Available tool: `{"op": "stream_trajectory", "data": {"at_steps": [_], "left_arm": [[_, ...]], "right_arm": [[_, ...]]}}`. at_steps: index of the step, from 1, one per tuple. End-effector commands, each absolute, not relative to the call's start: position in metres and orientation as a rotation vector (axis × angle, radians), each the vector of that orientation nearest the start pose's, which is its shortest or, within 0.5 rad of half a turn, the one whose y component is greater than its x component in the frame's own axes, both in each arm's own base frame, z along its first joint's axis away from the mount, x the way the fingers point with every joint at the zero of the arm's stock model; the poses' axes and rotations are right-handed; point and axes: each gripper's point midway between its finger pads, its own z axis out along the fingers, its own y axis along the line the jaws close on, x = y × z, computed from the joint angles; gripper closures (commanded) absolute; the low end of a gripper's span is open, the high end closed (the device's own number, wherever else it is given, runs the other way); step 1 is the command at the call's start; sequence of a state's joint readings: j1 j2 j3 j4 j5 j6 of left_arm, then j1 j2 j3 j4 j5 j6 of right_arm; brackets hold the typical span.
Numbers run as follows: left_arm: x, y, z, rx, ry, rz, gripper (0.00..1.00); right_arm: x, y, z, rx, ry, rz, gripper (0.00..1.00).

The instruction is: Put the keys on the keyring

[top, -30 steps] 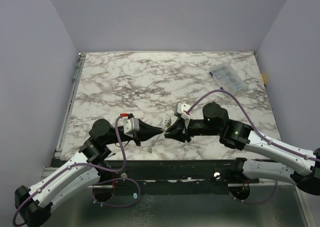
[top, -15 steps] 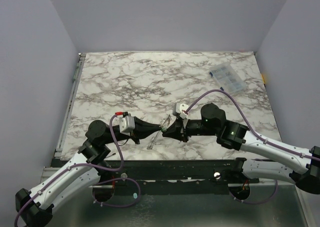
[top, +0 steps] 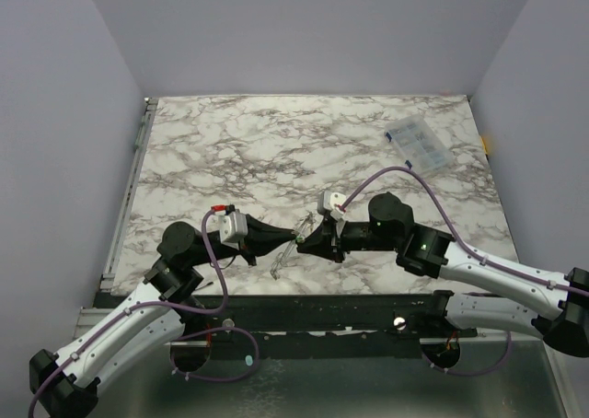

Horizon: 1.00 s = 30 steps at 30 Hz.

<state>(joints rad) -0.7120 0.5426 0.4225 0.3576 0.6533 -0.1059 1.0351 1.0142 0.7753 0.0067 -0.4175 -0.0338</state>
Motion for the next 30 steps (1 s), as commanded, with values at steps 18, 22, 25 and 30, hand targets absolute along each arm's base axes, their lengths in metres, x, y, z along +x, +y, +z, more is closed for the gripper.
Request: {"op": "stream_trajectory", "data": {"at_steps": [18, 22, 25, 30], "left_arm": [[0.128, -0.245, 0.315, 0.906, 1.017, -1.086, 1.00], [0.126, -0.247, 0.313, 0.927, 1.019, -1.100, 1.00], [0.125, -0.248, 0.312, 0.935, 1.018, -1.105, 1.00], [0.124, -0.249, 0.311, 0.940, 1.020, -1.109, 1.00]], "right_arm": [[0.116, 0.338, 0.230, -1.258, 1.499, 1.079, 0.50], [0.122, 0.332, 0.254, -1.242, 1.444, 1.026, 0.45], [0.127, 0.329, 0.269, -1.233, 1.415, 0.983, 0.42], [0.131, 0.326, 0.291, -1.206, 1.360, 0.953, 0.41]]}}
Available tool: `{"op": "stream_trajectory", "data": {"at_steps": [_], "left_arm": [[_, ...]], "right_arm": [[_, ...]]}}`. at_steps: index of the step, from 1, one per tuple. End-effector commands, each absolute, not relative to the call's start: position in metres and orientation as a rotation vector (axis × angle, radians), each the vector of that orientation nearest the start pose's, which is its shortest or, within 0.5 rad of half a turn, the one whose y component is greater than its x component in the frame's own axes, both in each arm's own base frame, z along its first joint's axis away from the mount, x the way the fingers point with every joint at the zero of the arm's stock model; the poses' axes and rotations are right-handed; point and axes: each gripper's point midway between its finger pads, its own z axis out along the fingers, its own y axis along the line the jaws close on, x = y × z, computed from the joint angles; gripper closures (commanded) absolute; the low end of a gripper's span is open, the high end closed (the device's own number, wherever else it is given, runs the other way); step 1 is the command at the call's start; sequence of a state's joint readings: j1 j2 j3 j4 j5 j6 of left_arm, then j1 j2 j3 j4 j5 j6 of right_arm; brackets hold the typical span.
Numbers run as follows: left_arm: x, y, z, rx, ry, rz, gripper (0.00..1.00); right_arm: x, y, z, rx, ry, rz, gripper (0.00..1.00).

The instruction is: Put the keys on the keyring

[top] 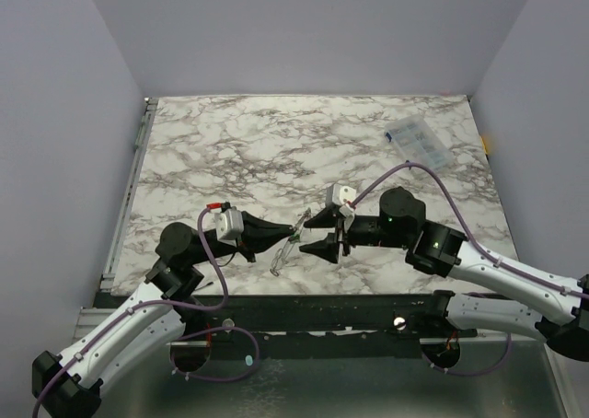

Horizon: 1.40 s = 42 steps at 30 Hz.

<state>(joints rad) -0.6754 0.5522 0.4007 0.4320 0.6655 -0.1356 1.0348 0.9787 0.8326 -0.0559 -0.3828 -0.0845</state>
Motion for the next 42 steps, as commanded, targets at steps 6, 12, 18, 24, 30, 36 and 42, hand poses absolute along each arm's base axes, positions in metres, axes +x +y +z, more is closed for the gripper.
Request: {"op": "stream_trajectory", "data": {"at_steps": [6, 12, 18, 24, 30, 36, 42], "left_arm": [[0.126, -0.248, 0.311, 0.932, 1.023, -1.105, 1.00], [0.127, -0.248, 0.311, 0.930, 1.028, -1.102, 1.00], [0.129, -0.248, 0.309, 0.927, 1.036, -1.091, 1.00], [0.132, -0.246, 0.310, 0.917, 1.040, -1.071, 1.00], [0.132, -0.246, 0.310, 0.915, 1.041, -1.069, 1.00], [0.133, -0.244, 0.312, 0.904, 1.035, -1.058, 1.00], [0.132, -0.242, 0.316, 0.893, 1.023, -1.049, 1.00]], "right_arm": [[0.132, 0.333, 0.299, -1.191, 1.340, 0.973, 0.46], [0.132, 0.340, 0.297, -1.177, 1.355, 1.015, 0.46], [0.137, 0.343, 0.318, -1.086, 1.331, 1.038, 0.46], [0.138, 0.346, 0.318, -1.058, 1.375, 1.072, 0.54], [0.139, 0.346, 0.312, -1.034, 1.406, 1.078, 0.76], [0.139, 0.339, 0.307, -1.017, 1.436, 1.064, 0.96], [0.142, 0.334, 0.290, -0.970, 1.499, 1.056, 0.99]]}}
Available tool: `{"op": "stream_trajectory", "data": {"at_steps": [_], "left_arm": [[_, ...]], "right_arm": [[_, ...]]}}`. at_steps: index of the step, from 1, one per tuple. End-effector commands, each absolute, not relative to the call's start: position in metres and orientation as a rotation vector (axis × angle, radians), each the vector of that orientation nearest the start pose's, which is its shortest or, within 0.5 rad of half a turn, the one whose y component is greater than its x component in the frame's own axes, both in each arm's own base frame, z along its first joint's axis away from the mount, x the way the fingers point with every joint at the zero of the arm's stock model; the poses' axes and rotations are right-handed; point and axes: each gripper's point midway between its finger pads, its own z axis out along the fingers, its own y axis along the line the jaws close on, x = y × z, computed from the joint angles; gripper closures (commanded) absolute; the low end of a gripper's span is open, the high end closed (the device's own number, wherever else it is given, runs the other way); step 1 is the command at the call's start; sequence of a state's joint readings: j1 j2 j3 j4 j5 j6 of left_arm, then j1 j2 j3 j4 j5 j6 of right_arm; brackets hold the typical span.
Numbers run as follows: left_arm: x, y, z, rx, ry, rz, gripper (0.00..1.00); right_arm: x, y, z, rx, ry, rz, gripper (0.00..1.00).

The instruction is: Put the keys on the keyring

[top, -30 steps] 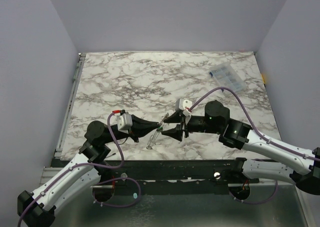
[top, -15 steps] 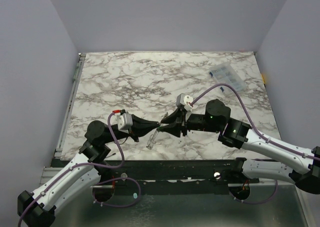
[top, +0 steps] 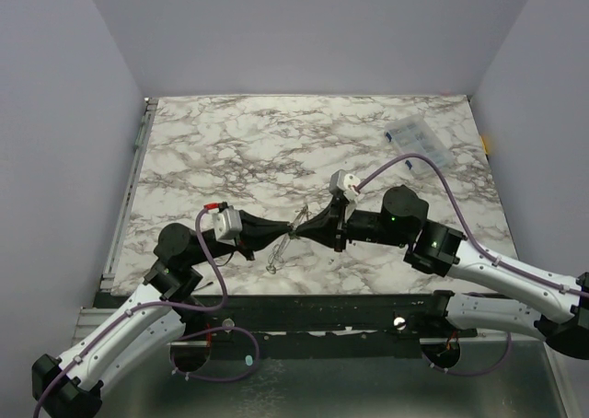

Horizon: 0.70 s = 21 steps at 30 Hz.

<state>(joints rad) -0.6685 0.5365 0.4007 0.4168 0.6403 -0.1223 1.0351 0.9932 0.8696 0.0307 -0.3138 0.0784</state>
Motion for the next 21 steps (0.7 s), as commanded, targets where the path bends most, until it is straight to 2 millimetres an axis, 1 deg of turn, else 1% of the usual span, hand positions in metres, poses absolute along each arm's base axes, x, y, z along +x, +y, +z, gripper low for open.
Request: {"op": "stream_trajectory", "data": {"at_steps": [1, 9, 13, 17, 20, 21], "left_arm": [[0.132, -0.242, 0.316, 0.892, 1.024, -1.048, 1.00], [0.132, -0.240, 0.318, 0.886, 1.018, -1.043, 1.00], [0.132, -0.240, 0.319, 0.883, 1.015, -1.040, 1.00], [0.132, -0.239, 0.319, 0.880, 1.012, -1.037, 1.00], [0.132, -0.239, 0.318, 0.880, 1.015, -1.038, 1.00], [0.132, -0.240, 0.318, 0.882, 1.016, -1.038, 1.00]], "right_arm": [[0.145, 0.334, 0.288, -0.953, 1.513, 1.049, 0.99], [0.158, 0.328, 0.273, -0.821, 1.618, 1.016, 0.99], [0.150, 0.338, 0.266, -0.840, 1.644, 1.093, 0.99], [0.149, 0.344, 0.254, -0.849, 1.697, 1.112, 0.99], [0.148, 0.345, 0.255, -0.854, 1.697, 1.115, 0.99], [0.148, 0.344, 0.257, -0.858, 1.691, 1.112, 0.97]]}}
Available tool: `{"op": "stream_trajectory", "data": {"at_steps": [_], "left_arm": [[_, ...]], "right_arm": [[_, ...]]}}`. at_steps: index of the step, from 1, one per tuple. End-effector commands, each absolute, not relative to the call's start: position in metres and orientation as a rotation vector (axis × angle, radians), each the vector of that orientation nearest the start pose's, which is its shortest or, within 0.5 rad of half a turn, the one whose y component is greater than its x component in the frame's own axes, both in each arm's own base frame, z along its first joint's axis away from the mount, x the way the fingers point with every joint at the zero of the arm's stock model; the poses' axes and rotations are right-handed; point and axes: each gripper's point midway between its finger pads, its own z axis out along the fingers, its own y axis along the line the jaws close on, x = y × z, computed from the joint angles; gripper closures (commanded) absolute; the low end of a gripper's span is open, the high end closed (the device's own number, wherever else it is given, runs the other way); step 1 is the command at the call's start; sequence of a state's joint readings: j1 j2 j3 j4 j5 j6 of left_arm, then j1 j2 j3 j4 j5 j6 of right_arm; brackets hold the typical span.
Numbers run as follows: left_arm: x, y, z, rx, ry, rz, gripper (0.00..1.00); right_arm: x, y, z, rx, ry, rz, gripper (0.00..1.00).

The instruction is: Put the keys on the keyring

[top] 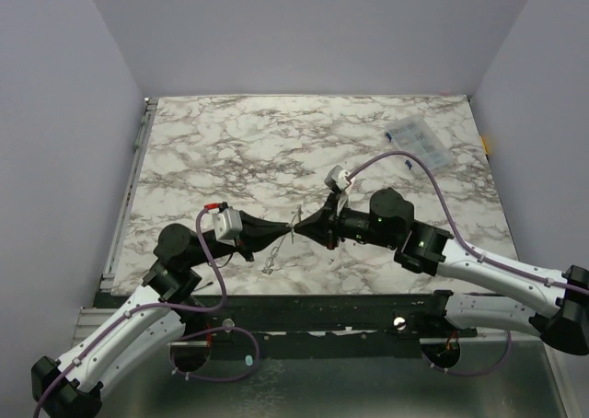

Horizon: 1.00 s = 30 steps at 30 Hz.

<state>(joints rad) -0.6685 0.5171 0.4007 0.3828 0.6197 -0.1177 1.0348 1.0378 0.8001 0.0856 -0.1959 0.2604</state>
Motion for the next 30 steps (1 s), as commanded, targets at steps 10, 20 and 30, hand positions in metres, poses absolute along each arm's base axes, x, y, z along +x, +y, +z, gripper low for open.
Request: {"op": "stream_trajectory", "data": {"at_steps": [10, 20, 30], "left_arm": [[0.132, -0.242, 0.315, 0.898, 1.023, -1.048, 1.00], [0.127, -0.247, 0.310, 0.942, 1.026, -1.085, 1.00], [0.120, -0.249, 0.310, 0.969, 1.009, -1.115, 1.00]], "right_arm": [[0.135, 0.325, 0.277, -1.026, 1.543, 1.036, 0.60], [0.126, 0.329, 0.304, -1.144, 1.353, 1.027, 0.56], [0.129, 0.340, 0.294, -1.258, 1.294, 0.981, 0.52]]}}
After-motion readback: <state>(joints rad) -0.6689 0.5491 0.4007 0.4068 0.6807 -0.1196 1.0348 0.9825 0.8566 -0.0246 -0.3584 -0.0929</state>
